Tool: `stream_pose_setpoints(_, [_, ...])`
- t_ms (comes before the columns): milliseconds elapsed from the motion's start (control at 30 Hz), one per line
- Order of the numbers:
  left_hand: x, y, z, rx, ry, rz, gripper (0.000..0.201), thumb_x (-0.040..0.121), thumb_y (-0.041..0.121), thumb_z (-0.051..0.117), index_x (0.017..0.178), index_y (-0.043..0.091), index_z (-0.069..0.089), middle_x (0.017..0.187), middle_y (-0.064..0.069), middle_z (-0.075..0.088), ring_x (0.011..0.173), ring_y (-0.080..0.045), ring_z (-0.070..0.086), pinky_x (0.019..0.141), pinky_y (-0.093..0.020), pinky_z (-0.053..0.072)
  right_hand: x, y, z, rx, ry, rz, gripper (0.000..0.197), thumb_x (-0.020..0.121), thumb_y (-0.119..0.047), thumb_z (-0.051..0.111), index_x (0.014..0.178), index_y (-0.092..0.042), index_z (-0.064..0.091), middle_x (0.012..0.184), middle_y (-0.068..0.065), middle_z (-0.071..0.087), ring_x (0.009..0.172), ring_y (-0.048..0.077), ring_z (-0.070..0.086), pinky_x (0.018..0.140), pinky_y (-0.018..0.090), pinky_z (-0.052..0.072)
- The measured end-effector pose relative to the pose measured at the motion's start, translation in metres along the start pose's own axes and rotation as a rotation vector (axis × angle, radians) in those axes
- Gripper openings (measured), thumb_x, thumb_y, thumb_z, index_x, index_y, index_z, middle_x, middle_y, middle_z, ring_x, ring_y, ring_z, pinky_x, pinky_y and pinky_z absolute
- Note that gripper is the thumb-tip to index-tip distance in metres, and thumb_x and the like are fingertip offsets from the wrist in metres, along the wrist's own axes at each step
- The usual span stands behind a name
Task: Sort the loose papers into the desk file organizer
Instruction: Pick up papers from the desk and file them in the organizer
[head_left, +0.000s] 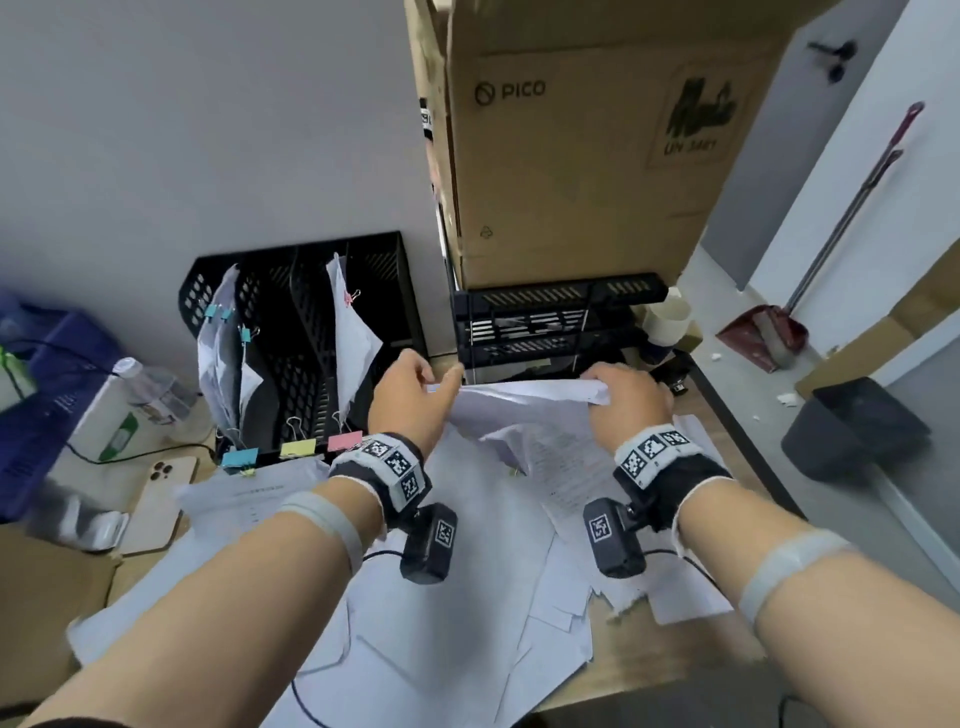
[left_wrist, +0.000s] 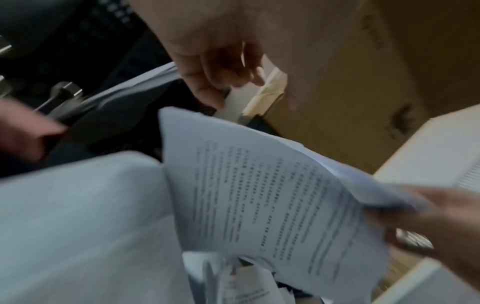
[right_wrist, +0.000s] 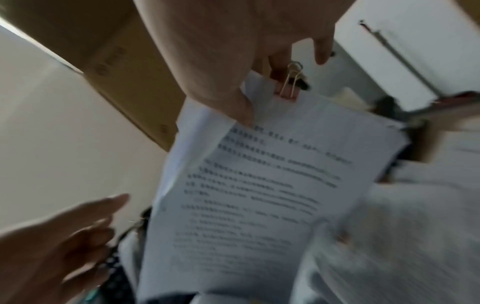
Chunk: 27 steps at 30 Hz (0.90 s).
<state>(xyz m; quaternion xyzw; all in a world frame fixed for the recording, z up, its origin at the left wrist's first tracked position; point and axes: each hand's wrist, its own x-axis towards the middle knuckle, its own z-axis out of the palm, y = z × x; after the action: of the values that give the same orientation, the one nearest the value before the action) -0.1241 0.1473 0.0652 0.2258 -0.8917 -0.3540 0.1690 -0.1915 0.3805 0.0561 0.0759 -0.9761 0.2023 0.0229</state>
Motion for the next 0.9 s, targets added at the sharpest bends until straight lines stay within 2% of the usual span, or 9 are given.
stream_pose_setpoints(67, [0.007, 0.009, -0.016, 0.096, 0.015, 0.297, 0.055, 0.070, 0.057, 0.075, 0.107, 0.020, 0.058, 0.105, 0.002, 0.055, 0.098, -0.014, 0.049, 0.088, -0.028, 0.043, 0.010, -0.028, -0.028, 0.017, -0.037, -0.128, 0.025, 0.078, -0.016, 0.052, 0.090, -0.034, 0.064, 0.097, -0.007, 0.065, 0.100, 0.024, 0.057, 0.102, 0.052, 0.037])
stream_pose_setpoints(133, [0.012, 0.018, -0.030, 0.156, -0.161, 0.427, 0.077, 0.063, 0.068, 0.074, 0.127, 0.028, 0.057, 0.120, 0.006, 0.054, 0.110, -0.011, 0.047, 0.099, -0.026, 0.040, 0.016, -0.059, -0.052, 0.032, -0.056, -0.296, 0.017, 0.078, -0.023, 0.055, 0.087, -0.031, 0.066, 0.093, -0.007, 0.066, 0.096, 0.024, 0.057, 0.098, 0.050, 0.041])
stream_pose_setpoints(267, [0.018, 0.015, -0.057, -0.002, -0.261, 0.348, 0.020, 0.091, 0.040, 0.065, 0.089, 0.020, 0.069, 0.083, 0.001, 0.071, 0.084, -0.025, 0.066, 0.078, -0.034, 0.051, 0.018, -0.113, -0.077, 0.135, 0.129, -0.580, 0.016, 0.078, -0.019, 0.060, 0.087, -0.030, 0.067, 0.081, -0.009, 0.062, 0.084, 0.021, 0.051, 0.082, 0.045, 0.047])
stream_pose_setpoints(400, [0.019, -0.014, -0.094, -0.311, -0.156, 0.125, 0.031, 0.095, 0.020, 0.064, 0.077, -0.005, 0.060, 0.073, -0.004, 0.058, 0.071, -0.015, 0.049, 0.065, -0.029, 0.042, 0.015, -0.148, -0.076, 0.286, 0.335, -0.350, 0.058, 0.076, -0.030, 0.070, 0.129, -0.028, 0.046, 0.126, 0.001, 0.048, 0.112, 0.023, 0.048, 0.097, 0.045, 0.045])
stream_pose_setpoints(500, [0.018, -0.050, -0.119, -0.497, -0.142, -0.072, 0.024, 0.090, 0.025, 0.071, 0.087, 0.002, 0.070, 0.090, -0.006, 0.073, 0.083, -0.023, 0.067, 0.079, -0.035, 0.056, 0.009, -0.162, -0.059, 0.428, 0.088, -0.128, 0.078, 0.077, -0.038, 0.073, 0.142, -0.020, 0.034, 0.137, 0.007, 0.043, 0.119, 0.026, 0.050, 0.101, 0.043, 0.045])
stream_pose_setpoints(633, [0.008, -0.109, -0.139, -0.541, -0.308, -0.333, 0.038, 0.080, 0.041, 0.078, 0.100, 0.009, 0.075, 0.103, -0.013, 0.077, 0.099, -0.035, 0.073, 0.094, -0.052, 0.056, -0.013, -0.178, -0.009, 0.511, -0.489, -0.026, 0.038, 0.089, -0.030, 0.065, 0.123, -0.013, 0.060, 0.115, 0.004, 0.067, 0.093, 0.021, 0.063, 0.072, 0.031, 0.053])
stream_pose_setpoints(733, [-0.007, -0.150, -0.141, -0.481, -0.412, -0.423, 0.039, 0.075, 0.040, 0.083, 0.099, 0.010, 0.075, 0.103, -0.012, 0.077, 0.096, -0.034, 0.074, 0.094, -0.052, 0.057, -0.035, -0.180, 0.043, 0.464, -0.601, 0.008, 0.028, 0.086, -0.015, 0.061, 0.113, -0.012, 0.070, 0.109, 0.004, 0.071, 0.092, 0.022, 0.066, 0.079, 0.030, 0.055])
stream_pose_setpoints(833, [-0.025, -0.182, -0.139, -0.434, -0.472, -0.493, 0.010, 0.091, 0.017, 0.072, 0.100, 0.012, 0.071, 0.108, -0.012, 0.075, 0.090, -0.028, 0.073, 0.086, -0.042, 0.060, -0.064, -0.177, 0.084, 0.379, -0.679, 0.045, 0.022, 0.084, -0.014, 0.060, 0.105, -0.011, 0.069, 0.093, 0.000, 0.068, 0.072, 0.015, 0.060, 0.053, 0.019, 0.045])
stream_pose_setpoints(900, [-0.034, -0.205, -0.135, -0.402, -0.527, -0.550, 0.022, 0.091, 0.016, 0.072, 0.111, 0.006, 0.071, 0.109, -0.014, 0.075, 0.094, -0.031, 0.073, 0.085, -0.043, 0.061, -0.082, -0.173, 0.104, 0.366, -0.736, 0.082, 0.010, 0.086, -0.014, 0.061, 0.093, -0.013, 0.067, 0.077, -0.003, 0.063, 0.056, 0.008, 0.050, 0.041, 0.012, 0.036])
